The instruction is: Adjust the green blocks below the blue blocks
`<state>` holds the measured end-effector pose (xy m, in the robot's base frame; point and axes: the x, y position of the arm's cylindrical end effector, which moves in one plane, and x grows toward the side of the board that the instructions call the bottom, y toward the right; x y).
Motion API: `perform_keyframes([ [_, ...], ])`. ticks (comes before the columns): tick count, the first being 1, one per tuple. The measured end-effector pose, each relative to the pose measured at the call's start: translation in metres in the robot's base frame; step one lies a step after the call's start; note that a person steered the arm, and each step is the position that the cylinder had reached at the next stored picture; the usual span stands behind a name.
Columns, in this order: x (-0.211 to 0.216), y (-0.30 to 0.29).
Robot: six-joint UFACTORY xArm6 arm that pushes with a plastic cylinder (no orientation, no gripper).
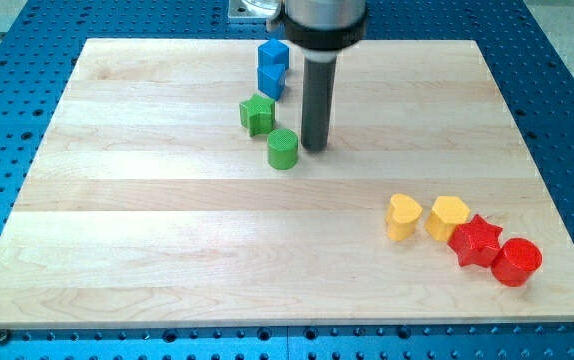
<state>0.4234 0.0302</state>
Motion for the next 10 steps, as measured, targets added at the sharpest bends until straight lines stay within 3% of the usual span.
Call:
perform_keyframes([
  [1,-0.003,-0.032],
  [2,0.037,-0.037],
  [3,0.070,-0.141],
  [4,0.018,-0.177],
  [6,0.006,-0.088],
  [7,-0.003,-0.131],
  [9,-0.084,-0.092],
  [10,-0.094,-0.083],
])
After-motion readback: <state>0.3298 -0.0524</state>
